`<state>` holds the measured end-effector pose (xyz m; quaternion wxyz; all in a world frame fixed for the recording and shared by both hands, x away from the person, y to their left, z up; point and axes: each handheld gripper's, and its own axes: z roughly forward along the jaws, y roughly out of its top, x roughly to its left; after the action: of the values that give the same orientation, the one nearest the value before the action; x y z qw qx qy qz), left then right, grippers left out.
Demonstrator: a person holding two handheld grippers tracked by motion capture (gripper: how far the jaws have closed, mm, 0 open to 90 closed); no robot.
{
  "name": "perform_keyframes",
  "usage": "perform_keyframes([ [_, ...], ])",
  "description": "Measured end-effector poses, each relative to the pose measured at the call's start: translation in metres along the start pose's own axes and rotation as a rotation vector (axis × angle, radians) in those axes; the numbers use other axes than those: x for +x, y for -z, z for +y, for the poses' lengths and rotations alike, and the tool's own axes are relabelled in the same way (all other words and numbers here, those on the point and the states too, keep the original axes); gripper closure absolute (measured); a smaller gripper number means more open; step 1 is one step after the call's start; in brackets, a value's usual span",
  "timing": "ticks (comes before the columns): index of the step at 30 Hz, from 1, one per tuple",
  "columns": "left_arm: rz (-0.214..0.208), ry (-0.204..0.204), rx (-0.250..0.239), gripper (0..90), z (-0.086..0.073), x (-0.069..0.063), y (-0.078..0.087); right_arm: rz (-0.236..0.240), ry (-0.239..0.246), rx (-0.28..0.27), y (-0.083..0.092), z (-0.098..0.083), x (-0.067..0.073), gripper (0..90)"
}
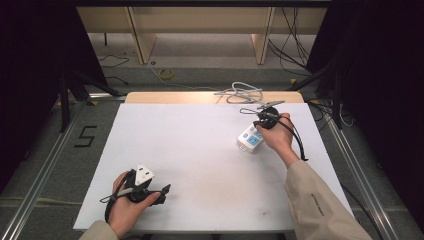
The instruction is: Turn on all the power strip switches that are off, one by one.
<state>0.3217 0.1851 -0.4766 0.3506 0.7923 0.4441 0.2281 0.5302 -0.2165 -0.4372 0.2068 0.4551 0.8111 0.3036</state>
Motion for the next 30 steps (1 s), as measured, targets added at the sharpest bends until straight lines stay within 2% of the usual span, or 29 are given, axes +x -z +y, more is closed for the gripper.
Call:
perform_keyframes([
  [30,0.004,0.0,-0.004,15.4,0.0,0.0,0.0,0.033,0.035,-0.003,0.003,-0.005,0.015,90.0],
])
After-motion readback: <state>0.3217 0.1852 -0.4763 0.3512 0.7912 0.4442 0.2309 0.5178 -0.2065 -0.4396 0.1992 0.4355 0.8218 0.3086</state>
